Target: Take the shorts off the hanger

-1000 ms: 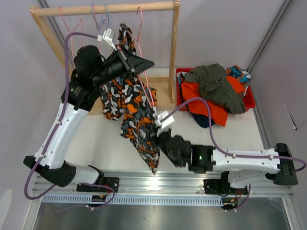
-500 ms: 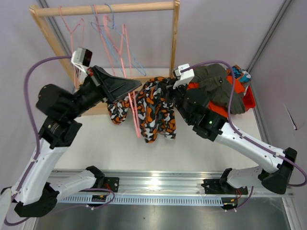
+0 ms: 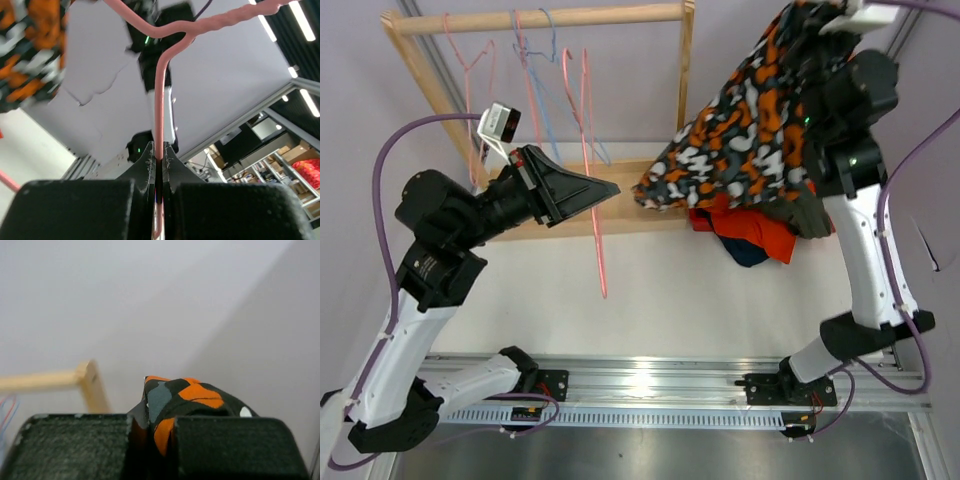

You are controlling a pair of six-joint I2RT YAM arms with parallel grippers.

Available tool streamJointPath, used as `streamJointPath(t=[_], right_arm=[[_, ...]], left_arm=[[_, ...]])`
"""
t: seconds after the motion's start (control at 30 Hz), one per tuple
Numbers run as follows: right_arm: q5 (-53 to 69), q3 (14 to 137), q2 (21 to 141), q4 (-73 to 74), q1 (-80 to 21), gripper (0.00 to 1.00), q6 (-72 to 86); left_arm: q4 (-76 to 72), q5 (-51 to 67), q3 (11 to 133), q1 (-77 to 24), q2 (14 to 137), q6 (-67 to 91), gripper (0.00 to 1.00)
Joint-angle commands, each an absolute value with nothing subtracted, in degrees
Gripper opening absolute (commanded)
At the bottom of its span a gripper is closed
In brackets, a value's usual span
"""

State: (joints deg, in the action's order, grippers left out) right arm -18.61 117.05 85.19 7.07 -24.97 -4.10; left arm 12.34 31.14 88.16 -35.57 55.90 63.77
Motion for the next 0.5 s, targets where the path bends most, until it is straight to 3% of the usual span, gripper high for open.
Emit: streamJointPath(t=[0.0, 0.1, 0.23, 0.33, 0.43, 0.47], right_arm=[[-13.10, 130.31, 93.06, 9.22, -17.77, 0.00, -4.22], [-11.69, 138.33, 100.71, 9.14, -12.76, 0.00, -3.34], [-10.20, 136.24, 107.47, 5.10, -8.27, 0.00, -1.15], [-8.54, 127.39, 108.37, 3.87, -6.33, 0.00, 3.15], [-5.39, 108.77, 106.27, -2.26, -6.07, 0.00, 9.21], [-4.14, 104.28, 105.13, -3.68, -5.98, 0.04, 11.06]], left_arm=[[14.67, 33.48, 87.54, -36.04, 55.81, 58.54, 0.00], [14.33, 34.10, 86.75, -36.12, 56.34, 57.22, 0.00], [13.71, 35.07, 86.75, -36.12, 58.97, 55.64, 0.00], [12.04, 36.03, 87.19, -36.04, 61.77, 54.93, 0.00], [12.13, 36.48, 91.57, -35.95, 67.38, 53.18, 0.00], [12.56, 36.82, 92.89, -35.69, 69.24, 52.65, 0.00]])
